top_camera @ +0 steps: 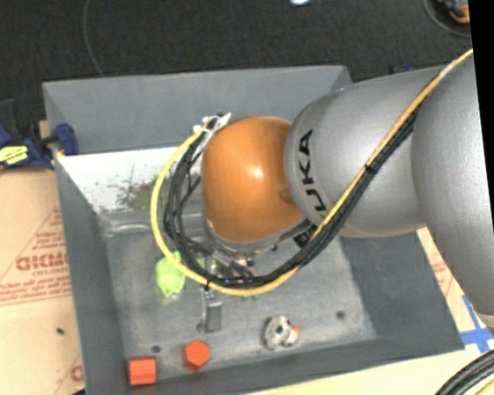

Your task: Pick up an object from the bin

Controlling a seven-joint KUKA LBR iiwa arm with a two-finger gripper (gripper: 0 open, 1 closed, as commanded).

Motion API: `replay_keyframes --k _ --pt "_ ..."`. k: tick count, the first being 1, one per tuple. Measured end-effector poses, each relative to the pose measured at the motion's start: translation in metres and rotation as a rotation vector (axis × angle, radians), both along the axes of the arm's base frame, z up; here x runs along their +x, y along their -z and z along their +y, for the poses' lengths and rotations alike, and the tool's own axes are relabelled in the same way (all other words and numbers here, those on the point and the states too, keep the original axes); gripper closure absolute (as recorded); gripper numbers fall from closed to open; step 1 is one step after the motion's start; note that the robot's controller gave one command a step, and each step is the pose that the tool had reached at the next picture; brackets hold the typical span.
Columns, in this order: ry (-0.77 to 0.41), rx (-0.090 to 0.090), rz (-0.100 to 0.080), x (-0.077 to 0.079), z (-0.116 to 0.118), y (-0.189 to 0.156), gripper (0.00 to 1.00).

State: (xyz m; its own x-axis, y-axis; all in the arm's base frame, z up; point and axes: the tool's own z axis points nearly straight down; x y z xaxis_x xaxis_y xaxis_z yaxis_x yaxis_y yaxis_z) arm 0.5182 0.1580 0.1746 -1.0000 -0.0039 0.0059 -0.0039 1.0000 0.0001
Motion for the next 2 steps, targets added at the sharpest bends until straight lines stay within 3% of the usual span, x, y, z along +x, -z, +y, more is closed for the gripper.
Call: replay_keyframes --k 1,2 --pt "0.005 0.002 -0.008 0.002 -0.001 -0.005 0.00" --pt "0.209 0.002 -0.007 0.045 0.006 0.051 0.00"
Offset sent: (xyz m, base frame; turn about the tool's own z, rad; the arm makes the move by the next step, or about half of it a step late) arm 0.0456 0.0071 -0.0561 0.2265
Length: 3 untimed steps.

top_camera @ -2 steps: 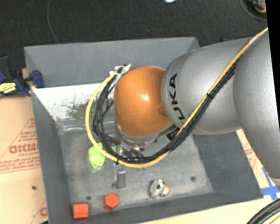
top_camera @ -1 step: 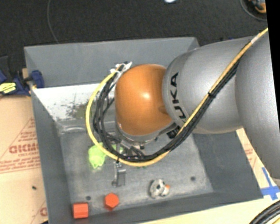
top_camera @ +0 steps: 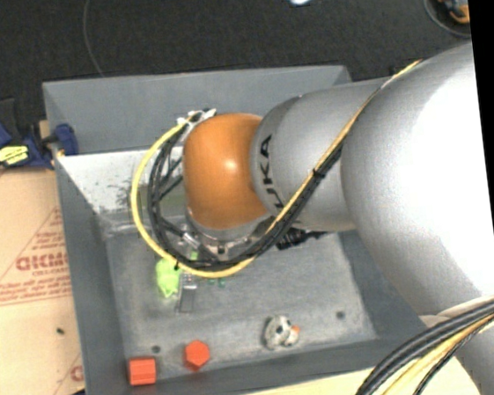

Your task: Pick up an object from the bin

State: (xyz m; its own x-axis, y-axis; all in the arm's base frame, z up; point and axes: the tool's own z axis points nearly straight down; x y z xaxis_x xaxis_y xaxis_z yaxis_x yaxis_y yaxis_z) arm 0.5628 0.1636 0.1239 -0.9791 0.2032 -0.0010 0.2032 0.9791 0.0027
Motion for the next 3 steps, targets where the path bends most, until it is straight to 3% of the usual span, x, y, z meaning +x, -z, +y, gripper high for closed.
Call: replay_keyframes --k 1,2,3 --pt "-0.339 -0.002 -0.007 0.020 -0.024 0.021 0.00" --pt "-0.198 0.000 -0.004 0.010 -0.034 0.054 0.00" --pt "-1.002 -0.007 -0.021 0.031 -0.065 0.052 1.00"
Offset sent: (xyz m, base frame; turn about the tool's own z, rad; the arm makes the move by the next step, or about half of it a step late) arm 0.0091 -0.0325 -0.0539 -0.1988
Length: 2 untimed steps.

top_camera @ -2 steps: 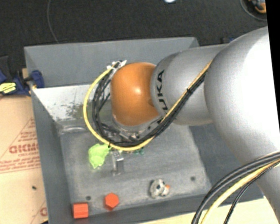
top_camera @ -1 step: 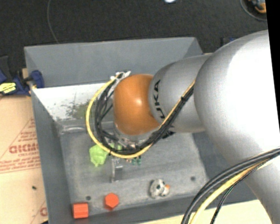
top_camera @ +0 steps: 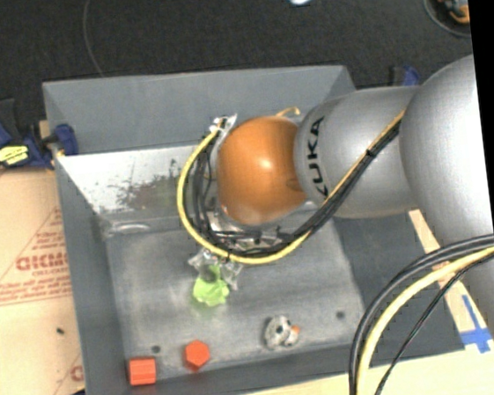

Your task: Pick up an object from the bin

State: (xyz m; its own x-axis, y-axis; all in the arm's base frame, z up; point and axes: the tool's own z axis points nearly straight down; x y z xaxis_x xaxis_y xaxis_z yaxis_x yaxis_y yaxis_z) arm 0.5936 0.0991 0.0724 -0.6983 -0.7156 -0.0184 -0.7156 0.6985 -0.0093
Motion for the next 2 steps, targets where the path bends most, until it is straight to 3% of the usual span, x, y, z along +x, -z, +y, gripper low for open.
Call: replay_keyframes --k 2 --pt "0.003 0.000 0.001 -0.0005 0.0001 -0.0006 1.00"
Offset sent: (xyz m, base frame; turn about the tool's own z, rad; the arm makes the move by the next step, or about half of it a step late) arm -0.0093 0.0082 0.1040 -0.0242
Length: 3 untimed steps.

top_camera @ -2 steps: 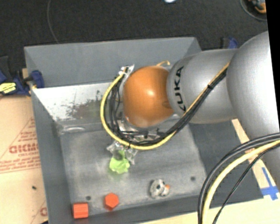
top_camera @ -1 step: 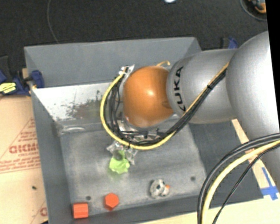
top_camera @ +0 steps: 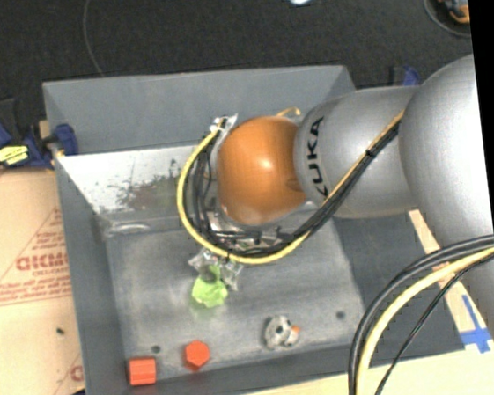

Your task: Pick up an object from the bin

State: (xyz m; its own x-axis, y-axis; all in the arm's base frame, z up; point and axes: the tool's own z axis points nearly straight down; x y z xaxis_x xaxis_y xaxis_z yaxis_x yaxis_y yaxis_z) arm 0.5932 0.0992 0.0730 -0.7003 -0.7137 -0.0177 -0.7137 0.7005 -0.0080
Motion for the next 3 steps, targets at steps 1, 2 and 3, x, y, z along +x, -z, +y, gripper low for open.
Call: replay_keyframes --k 1,2,3 --pt "0.010 0.002 -0.004 -0.028 0.010 -0.006 1.00" --pt "0.023 0.001 -0.002 0.000 0.006 -0.093 1.00" --pt "-0.036 0.005 -0.015 -0.031 0.056 -0.193 1.00"
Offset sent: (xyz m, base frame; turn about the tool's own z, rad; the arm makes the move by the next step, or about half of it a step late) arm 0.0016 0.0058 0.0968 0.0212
